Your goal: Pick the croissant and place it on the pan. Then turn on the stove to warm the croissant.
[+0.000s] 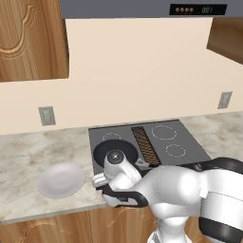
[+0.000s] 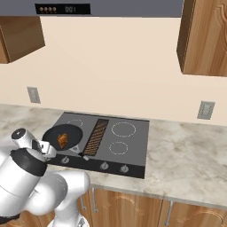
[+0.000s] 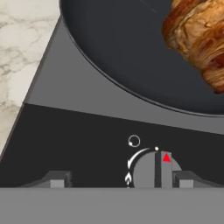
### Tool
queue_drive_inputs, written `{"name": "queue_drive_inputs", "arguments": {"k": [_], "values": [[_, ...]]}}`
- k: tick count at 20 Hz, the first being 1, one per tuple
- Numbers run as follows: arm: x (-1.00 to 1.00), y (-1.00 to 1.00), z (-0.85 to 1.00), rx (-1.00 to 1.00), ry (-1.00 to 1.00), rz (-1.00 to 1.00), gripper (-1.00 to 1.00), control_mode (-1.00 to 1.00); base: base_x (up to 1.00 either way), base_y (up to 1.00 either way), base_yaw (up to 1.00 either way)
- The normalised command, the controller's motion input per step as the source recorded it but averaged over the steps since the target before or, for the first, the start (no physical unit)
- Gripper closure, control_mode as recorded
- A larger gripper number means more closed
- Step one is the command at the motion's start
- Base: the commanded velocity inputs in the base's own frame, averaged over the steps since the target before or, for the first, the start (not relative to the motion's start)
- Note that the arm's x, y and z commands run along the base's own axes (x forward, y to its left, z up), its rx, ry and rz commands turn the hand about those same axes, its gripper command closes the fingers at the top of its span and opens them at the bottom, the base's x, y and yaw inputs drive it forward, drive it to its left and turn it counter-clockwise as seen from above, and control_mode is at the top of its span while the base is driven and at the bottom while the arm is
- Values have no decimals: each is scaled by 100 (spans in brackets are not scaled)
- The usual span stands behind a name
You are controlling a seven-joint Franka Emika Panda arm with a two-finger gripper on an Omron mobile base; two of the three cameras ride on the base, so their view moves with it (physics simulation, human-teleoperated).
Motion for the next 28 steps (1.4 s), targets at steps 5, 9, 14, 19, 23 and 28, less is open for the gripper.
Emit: {"name": "queue_drive_inputs", "arguments": {"k": [5,9,14,19,23,28], "values": [[0,-38,-43,0,0,12,100,-100,0,0,0],[0,-39,-49,0,0,20,100,-100,0,0,0],[0,-39,-52,0,0,20,100,-100,0,0,0],[-8,-35,-69,0,0,24,100,-100,0,0,0],[-13,-27,-67,0,0,25,100,-100,0,0,0],[-30,-13,-59,0,0,33,100,-100,0,0,0]]}}
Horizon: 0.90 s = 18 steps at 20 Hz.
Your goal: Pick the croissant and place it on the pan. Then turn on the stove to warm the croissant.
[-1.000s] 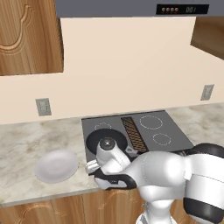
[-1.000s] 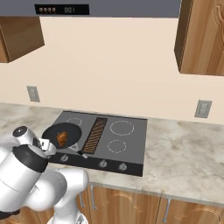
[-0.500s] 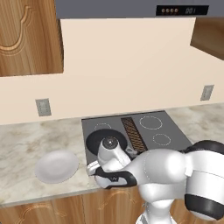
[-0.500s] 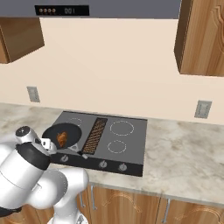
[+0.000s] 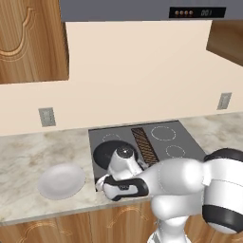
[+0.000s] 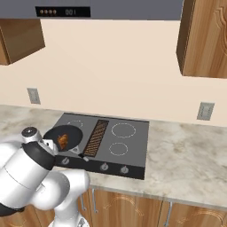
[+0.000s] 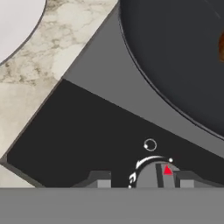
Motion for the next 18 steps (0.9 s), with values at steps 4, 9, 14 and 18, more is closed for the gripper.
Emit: {"name": "queue_drive_inputs", "arguments": {"k": [4,9,14,18], "values": [[-48,0,-45,0,-1,42,100,-100,0,0,0],[-59,4,-38,-2,0,45,100,-100,0,0,0],[-70,6,-35,0,-1,45,100,-100,0,0,0],[-38,-3,-17,0,-3,34,100,-100,0,0,0]]}}
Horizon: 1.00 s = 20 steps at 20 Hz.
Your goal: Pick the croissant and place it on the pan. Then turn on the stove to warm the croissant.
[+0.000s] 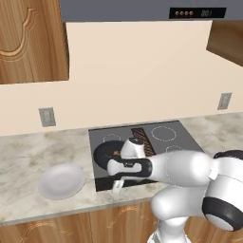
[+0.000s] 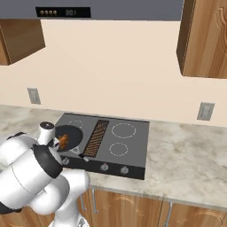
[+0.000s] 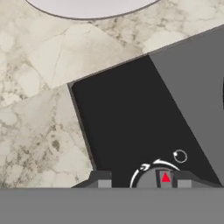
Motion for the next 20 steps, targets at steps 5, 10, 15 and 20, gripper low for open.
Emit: {"name": "queue_drive_inputs", "arguments": {"k": [5,10,15,20], "values": [[-28,0,30,0,-11,0,100,-100,0,0,0],[-100,22,52,-4,-34,0,100,-100,0,0,0],[-100,41,74,-16,-49,0,100,-100,0,0,0],[-100,61,81,-31,-68,0,100,-100,0,0,0]]}}
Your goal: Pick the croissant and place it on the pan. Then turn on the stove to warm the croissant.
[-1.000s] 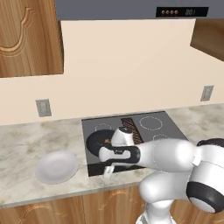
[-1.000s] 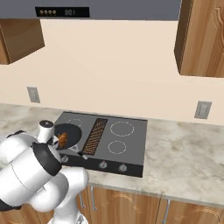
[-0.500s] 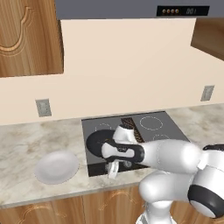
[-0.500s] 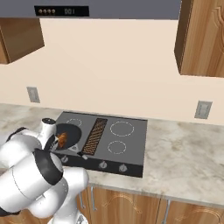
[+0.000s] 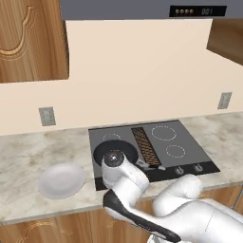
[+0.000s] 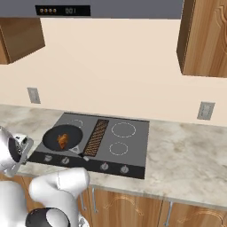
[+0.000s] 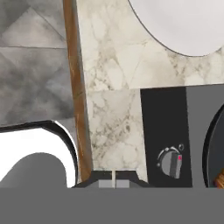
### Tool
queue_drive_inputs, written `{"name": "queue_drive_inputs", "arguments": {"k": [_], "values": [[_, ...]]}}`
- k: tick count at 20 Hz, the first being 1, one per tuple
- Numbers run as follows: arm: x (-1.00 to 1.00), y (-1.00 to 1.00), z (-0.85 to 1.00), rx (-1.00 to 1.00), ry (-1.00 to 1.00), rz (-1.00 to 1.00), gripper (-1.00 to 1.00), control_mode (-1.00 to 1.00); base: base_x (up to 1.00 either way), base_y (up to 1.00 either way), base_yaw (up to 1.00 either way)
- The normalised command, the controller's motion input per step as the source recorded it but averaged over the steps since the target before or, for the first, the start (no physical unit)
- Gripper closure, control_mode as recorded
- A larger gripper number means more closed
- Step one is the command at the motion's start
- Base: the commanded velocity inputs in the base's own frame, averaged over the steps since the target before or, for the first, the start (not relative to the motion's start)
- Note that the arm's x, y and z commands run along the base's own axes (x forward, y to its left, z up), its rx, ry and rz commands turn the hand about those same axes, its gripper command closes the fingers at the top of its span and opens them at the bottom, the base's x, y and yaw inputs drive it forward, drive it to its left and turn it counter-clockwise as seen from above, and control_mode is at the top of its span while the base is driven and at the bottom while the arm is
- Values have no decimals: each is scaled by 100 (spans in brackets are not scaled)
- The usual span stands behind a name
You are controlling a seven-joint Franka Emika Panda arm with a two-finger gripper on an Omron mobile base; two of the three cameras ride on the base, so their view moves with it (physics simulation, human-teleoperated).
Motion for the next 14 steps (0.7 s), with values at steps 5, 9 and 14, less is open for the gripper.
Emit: {"name": "queue_drive_inputs", "arguments": {"k": [5,9,14], "values": [[-100,40,16,-16,-49,0,100,-100,0,0,0],[-100,-3,-10,-6,-30,1,100,-100,0,0,0],[-97,-52,-8,0,-32,8,100,-100,0,0,0]]}}
